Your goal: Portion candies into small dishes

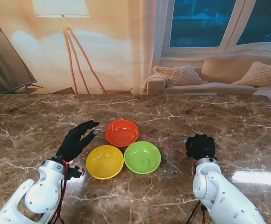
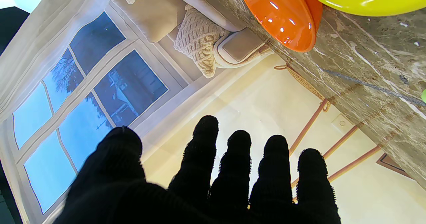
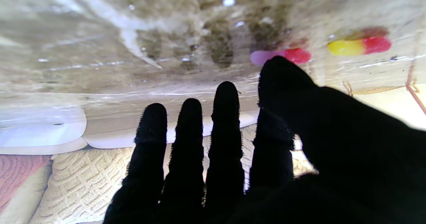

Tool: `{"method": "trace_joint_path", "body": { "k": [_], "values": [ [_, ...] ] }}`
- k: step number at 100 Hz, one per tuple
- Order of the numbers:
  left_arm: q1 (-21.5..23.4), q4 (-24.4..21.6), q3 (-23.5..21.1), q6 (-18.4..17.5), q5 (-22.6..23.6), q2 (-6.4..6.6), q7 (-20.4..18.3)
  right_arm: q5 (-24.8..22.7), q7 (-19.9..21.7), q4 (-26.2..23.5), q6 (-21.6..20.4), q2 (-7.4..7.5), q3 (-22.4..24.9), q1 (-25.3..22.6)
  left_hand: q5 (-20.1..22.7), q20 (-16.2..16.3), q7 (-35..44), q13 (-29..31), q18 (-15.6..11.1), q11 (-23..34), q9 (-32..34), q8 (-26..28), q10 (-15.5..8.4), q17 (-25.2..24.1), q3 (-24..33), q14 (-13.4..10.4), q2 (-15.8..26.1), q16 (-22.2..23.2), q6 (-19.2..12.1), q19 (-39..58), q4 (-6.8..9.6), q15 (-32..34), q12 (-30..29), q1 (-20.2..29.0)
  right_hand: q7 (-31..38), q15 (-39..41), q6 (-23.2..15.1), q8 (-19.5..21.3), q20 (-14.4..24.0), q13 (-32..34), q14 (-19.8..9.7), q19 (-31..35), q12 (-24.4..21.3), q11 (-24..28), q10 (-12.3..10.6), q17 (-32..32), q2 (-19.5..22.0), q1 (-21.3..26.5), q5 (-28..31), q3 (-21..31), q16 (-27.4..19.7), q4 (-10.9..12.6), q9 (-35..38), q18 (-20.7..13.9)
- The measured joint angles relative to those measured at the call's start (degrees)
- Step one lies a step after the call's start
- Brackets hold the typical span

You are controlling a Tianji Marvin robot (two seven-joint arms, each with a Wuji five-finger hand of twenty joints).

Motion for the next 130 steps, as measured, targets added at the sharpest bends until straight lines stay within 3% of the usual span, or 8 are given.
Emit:
{"method": "trace_joint_path", "body": {
  "k": [6, 17, 20, 48, 66, 87, 130],
  "values": [
    [0.0, 0.0, 0.0, 0.0, 0.0, 0.0, 0.1, 0.0, 0.1, 0.0, -0.1, 0.01, 0.0, 0.0, 0.0, 0.0, 0.0, 0.0, 0.0, 0.0, 0.0, 0.0, 0.0, 0.0, 0.0, 0.0, 0.0, 0.0, 0.0, 0.0, 0.0, 0.0, 0.0, 0.0, 0.0, 0.0, 0.0, -1.1, 0.0, 0.0, 0.0, 0.0, -0.1, 0.0, 0.0, 0.0, -0.2, 0.0, 0.0, 0.1, 0.0, 0.0, 0.0, 0.0],
    [0.0, 0.0, 0.0, 0.0, 0.1, 0.0, 0.1, -0.1, -0.1, 0.0, -0.5, 0.04, 0.0, 0.0, 0.0, 0.0, 0.0, 0.0, 0.0, 0.0, 0.0, 0.0, 0.0, 0.0, 0.0, 0.0, 0.0, 0.0, 0.0, 0.0, 0.0, 0.0, 0.0, 0.0, 2.2, 0.0, 3.0, -11.8, 0.0, 0.0, 0.0, 0.0, -2.8, -0.8, 0.0, 0.0, -2.1, 0.1, -0.1, 0.1, 0.0, 0.2, 0.3, 0.1],
    [0.0, 0.0, 0.0, 0.0, 0.1, 0.0, 0.1, -0.1, -0.1, 0.0, -0.5, 0.04, 0.0, -0.1, 0.0, 0.0, 0.0, 0.0, 0.0, 0.0, 0.0, 0.0, 0.0, 0.0, 0.0, 0.0, 0.0, 0.0, 0.0, 0.0, 0.0, 0.0, 0.0, 0.0, 3.3, 0.0, 3.6, -12.9, 0.0, 0.0, 0.0, 0.0, -3.0, -1.3, 0.0, 0.0, -2.4, 0.1, -0.8, 0.1, 0.0, 0.2, 0.3, 0.1],
    [0.0, 0.0, 0.0, 0.0, 0.0, 0.0, 0.1, 1.4, -2.1, 0.5, -0.3, -0.05, -0.6, -0.4, 0.0, 0.0, 0.0, 0.0, 0.0, -0.1, 0.0, 0.0, 0.0, 0.0, 0.0, 0.0, 0.0, 0.0, 0.0, 0.0, 0.0, 0.0, 0.0, 0.0, 6.1, -0.3, 3.7, -15.1, 0.0, 0.0, 0.0, 0.0, -3.6, -2.0, 0.0, 0.0, -4.5, 1.5, -2.9, -0.6, 0.0, 0.2, 0.3, 0.6],
    [0.0, 0.0, 0.0, 0.0, 0.0, 0.0, 0.1, 2.5, -2.3, 0.5, 0.2, -0.16, -1.4, -0.2, 0.0, 0.0, 0.0, 0.0, 0.0, -0.2, 0.0, 0.0, 0.0, 0.0, 0.0, 0.0, 0.0, 0.0, 0.0, 0.0, 0.0, 0.0, 0.0, 0.0, 8.8, -0.5, 3.7, -15.1, 0.0, 0.6, 0.0, 0.0, -3.6, -2.1, 0.0, 0.0, -5.3, 2.6, -3.9, 3.0, 0.0, 0.4, 0.7, 0.6],
    [0.3, -0.3, -0.2, 0.0, 0.2, 0.0, 0.3, 3.8, -1.9, 0.4, 0.2, -0.35, -1.5, 0.0, 0.0, 0.0, 0.0, 0.0, 0.0, -0.2, 0.0, 0.0, 0.0, 0.0, 0.0, 0.0, 0.0, 0.0, 0.0, 0.0, 0.0, 0.0, 0.0, 0.0, 9.9, -0.5, 3.6, -15.1, 0.0, 0.6, 0.0, 0.0, -3.6, -2.1, 0.0, 0.0, -5.1, 3.9, -4.0, 3.7, 0.0, 0.4, 0.2, 0.7],
    [0.4, -0.3, -0.2, 0.0, 0.3, 0.0, 0.3, 3.6, -1.3, 0.4, 0.2, -0.3, -1.0, -0.1, 0.0, 0.0, 0.0, 0.0, 0.0, -0.2, 0.0, 0.0, 0.0, 0.0, 0.0, 0.0, 0.0, 0.0, 0.0, 0.0, 0.0, 0.0, 0.0, 0.0, 10.1, -0.5, 0.8, -16.6, 0.0, 0.6, 0.0, 0.0, -3.6, -2.2, -2.6, -0.1, -3.8, 1.2, -4.0, 2.3, 0.5, 0.4, 0.4, 0.7]
  ]
}}
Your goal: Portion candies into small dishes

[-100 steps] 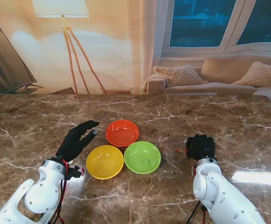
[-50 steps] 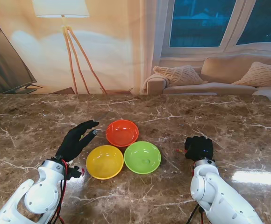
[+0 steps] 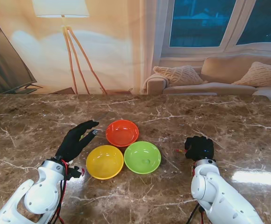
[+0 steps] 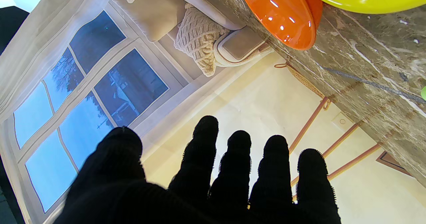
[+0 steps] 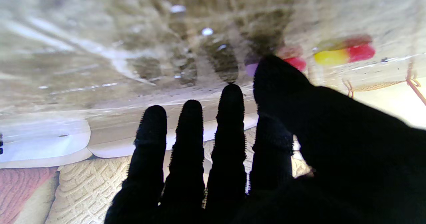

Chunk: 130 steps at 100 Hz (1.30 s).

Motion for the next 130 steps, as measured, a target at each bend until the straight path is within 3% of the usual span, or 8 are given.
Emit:
{"method": "trace_joint_path", "body": {
  "k": [22, 38, 53, 91, 130],
  "values": [
    [0.0, 0.0, 0.0, 0.0, 0.0, 0.0, 0.1, -0.2, 0.3, 0.1, -0.2, 0.21, 0.0, 0.1, 0.0, 0.0, 0.0, 0.0, 0.0, 0.0, 0.0, 0.0, 0.0, 0.0, 0.0, 0.0, 0.0, 0.0, 0.0, 0.0, 0.0, 0.0, 0.0, 0.0, -0.4, 0.0, -1.0, -0.2, 0.0, 0.0, 0.0, 0.0, 0.1, -0.5, -0.7, 0.0, 0.1, -0.6, 0.4, -0.3, 0.0, -0.1, 0.7, 0.0],
    [0.0, 0.0, 0.0, 0.0, 0.0, 0.0, 0.1, -0.2, 2.5, -0.1, -0.2, 0.73, -0.6, 0.8, 0.0, 0.0, 0.0, 0.0, 0.0, 0.0, 0.0, 0.0, 0.0, 0.0, 0.0, 0.0, 0.0, 0.0, 0.0, 0.0, 0.0, 0.0, 0.0, 0.0, -7.6, 1.3, -1.1, 20.7, 0.0, 0.0, 0.0, 0.0, 9.3, 1.5, -0.8, -0.3, 1.3, -1.3, 0.4, 2.0, 0.9, -0.5, -2.6, 0.0],
    [0.1, -0.1, -0.1, 0.0, 0.0, -0.01, 0.1, 0.2, 2.8, 0.0, 0.4, 0.78, -1.1, 1.0, 0.0, 0.0, 0.0, 0.0, 0.0, 0.0, 0.0, 0.0, 0.0, 0.0, 0.0, 0.0, 0.0, 0.0, 0.0, 0.0, 0.0, 0.0, 0.0, 0.0, -9.2, 2.0, -1.2, 27.8, 0.0, -1.3, 0.0, 0.0, 12.3, 3.1, -0.8, -1.3, 3.3, -1.4, -0.7, 2.9, 0.9, -1.6, -4.8, -0.2],
    [0.1, -0.1, -0.2, 0.0, 0.0, -0.01, 0.0, -0.2, 3.1, 0.8, 0.4, 0.95, -2.3, 1.8, 0.0, 0.0, 0.0, 0.0, 0.0, 0.0, 0.0, 0.0, 0.0, 0.0, 0.0, 0.0, 0.0, 0.0, 0.0, 0.0, 0.0, 0.0, 0.0, 0.0, -9.4, 2.2, -2.2, 37.6, 0.6, -7.4, -0.1, 0.0, 13.8, 11.7, 0.6, -3.6, 9.3, -2.0, -5.4, 3.4, 1.0, -1.6, -10.6, -1.5],
    [0.3, -0.3, -0.5, 0.0, -0.1, -0.01, -0.1, -0.6, 2.2, 1.3, -0.1, 0.43, -1.8, 1.6, 0.0, -0.6, 0.0, 0.0, 0.0, -0.1, 0.0, 0.0, 0.0, 0.0, 0.0, 0.0, 0.0, 0.0, 0.0, 0.0, 0.0, 0.0, 0.0, 0.0, -10.0, 2.2, -2.8, 39.2, 0.7, -8.4, -0.1, 0.0, 13.8, 12.5, 0.6, -4.0, 11.0, -1.9, -6.0, 2.7, 1.0, -1.6, -10.9, -1.5]
  ]
}}
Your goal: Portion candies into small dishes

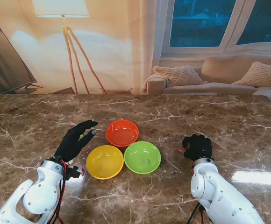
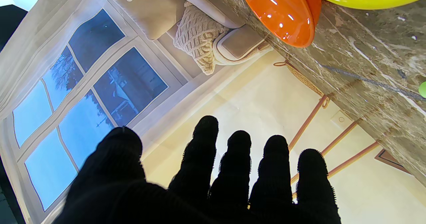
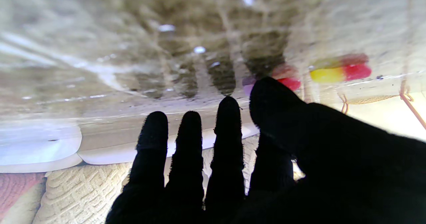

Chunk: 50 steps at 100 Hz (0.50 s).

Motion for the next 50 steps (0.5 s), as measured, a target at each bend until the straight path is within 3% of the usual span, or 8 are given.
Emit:
{"method": "trace_joint_path", "body": {
  "k": [16, 31, 36, 50],
  "values": [
    [0.2, -0.2, -0.2, 0.0, 0.0, 0.0, 0.0, 0.1, -0.1, 0.3, 0.2, -0.39, 0.4, 0.2, 0.0, 0.0, 0.0, 0.0, 0.0, 0.0, 0.0, 0.0, 0.0, 0.0, 0.0, 0.0, 0.0, 0.0, 0.0, -0.5, 0.0, 0.0, 0.0, 0.0, -0.6, 0.0, -0.2, -1.1, 0.0, 0.0, 0.0, 0.0, -1.6, -1.9, -0.3, 0.0, 0.4, 0.1, -0.1, -1.6, 0.0, 0.0, 0.0, 0.0],
    [0.3, -0.2, -0.5, 0.0, 0.0, 0.01, 0.0, -0.2, 0.4, 0.1, 0.4, -0.59, 1.3, 0.2, 0.0, 0.0, 0.0, 0.0, 0.0, 0.0, 0.0, 0.0, 0.0, 0.0, 0.0, 0.0, 0.0, 0.0, 0.0, -0.6, 0.0, 0.0, 0.0, 0.0, -0.6, 0.0, -0.2, -4.6, 0.0, 0.0, 0.0, 0.0, -3.1, -3.2, -0.2, 0.0, 0.7, 0.2, 0.0, -3.6, 0.0, 0.0, 0.7, -0.1],
    [0.3, -0.2, -0.5, 0.1, 0.0, 0.01, -0.1, -0.6, 0.7, -0.2, 0.4, -0.59, 1.8, 0.0, 0.0, 0.0, 0.0, 0.0, 0.0, -0.1, 0.0, 0.0, 0.0, 0.0, 0.0, 0.0, 0.0, 0.0, 0.0, -0.6, 0.0, 0.0, 0.0, 0.0, -0.8, 0.0, -0.2, -5.5, 0.0, 0.0, 0.0, 0.0, -4.3, -4.8, 1.5, 0.0, 1.5, 0.2, 0.2, -4.2, 0.0, 0.0, 0.8, -0.2],
    [0.3, -0.2, -0.5, 0.1, 0.0, 0.01, -0.1, -1.4, 1.2, -2.1, 0.4, -0.47, 3.0, -1.1, 0.0, 0.0, 0.0, 0.0, 0.1, -0.1, 0.0, 0.0, 0.0, 0.0, 0.0, 0.0, 0.0, 0.0, 0.0, -0.6, 0.0, 0.0, 0.0, 0.0, -0.4, 0.0, 0.6, -6.0, 0.1, 0.0, 0.0, 0.0, -4.5, -5.2, 1.8, 0.0, 2.1, 0.4, 2.7, -5.7, 0.0, 0.0, 1.4, -0.2]
  ]
}}
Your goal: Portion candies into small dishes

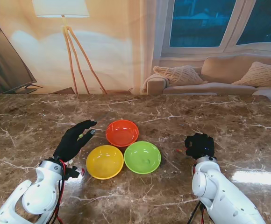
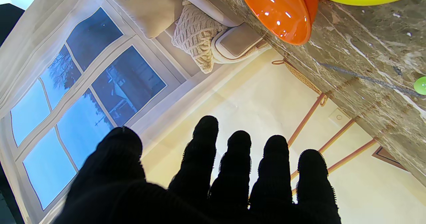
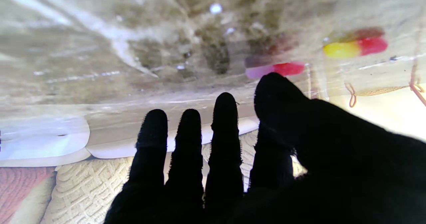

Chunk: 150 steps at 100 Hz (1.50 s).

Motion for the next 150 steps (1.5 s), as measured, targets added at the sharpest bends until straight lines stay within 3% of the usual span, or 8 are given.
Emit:
{"method": "trace_joint_path", "body": {
  "k": [64, 88, 150],
  "values": [
    [0.1, 0.1, -0.2, 0.0, 0.1, 0.0, 0.1, -1.3, 0.5, -5.8, -0.4, 0.3, 0.3, -0.8, 0.0, 0.0, 0.0, 0.0, 0.1, -0.1, 0.0, 0.0, 0.0, 0.0, 0.0, 0.0, 0.0, 0.0, 0.0, 0.0, 0.0, 0.0, 0.0, 0.0, 0.2, 0.0, 0.0, 0.0, 0.0, 0.0, 0.0, 0.0, 0.0, 0.0, 0.0, 0.5, 0.0, 0.0, 0.4, 0.0, 0.0, 0.0, 1.5, 0.0],
    [0.0, 0.2, -0.1, -0.1, 0.0, 0.0, 0.0, 0.2, 0.1, -7.1, -0.2, 0.12, -2.6, 1.4, 0.0, 0.0, 0.0, 0.0, 0.1, -0.1, 0.0, 0.0, 0.0, 0.0, 0.0, 0.0, 0.0, 0.0, 0.0, 0.0, 0.0, 0.0, 0.0, 0.0, 0.2, 0.0, 0.0, 0.0, 0.1, 0.0, 0.0, 0.0, 0.0, 0.0, 0.1, 0.5, -0.1, 0.0, 0.4, 0.0, 0.0, 0.0, 1.6, 0.0],
    [-0.3, 0.3, -0.1, 0.3, -0.1, 0.0, -0.2, 8.3, -1.8, -5.1, 1.1, -3.72, -14.9, 12.7, 0.0, 0.0, 0.0, 0.0, 0.1, -0.1, 0.0, 0.0, 0.0, 0.0, 0.0, 0.0, 0.0, 0.0, 0.0, 0.0, 0.0, 0.0, 0.0, 0.0, 0.2, 0.0, 0.0, 0.0, 0.7, 0.1, 0.0, 0.0, 0.0, -1.1, 0.1, 0.6, -0.2, 0.0, 0.5, 0.0, 0.0, 0.0, 2.8, 0.0]
  ]
}}
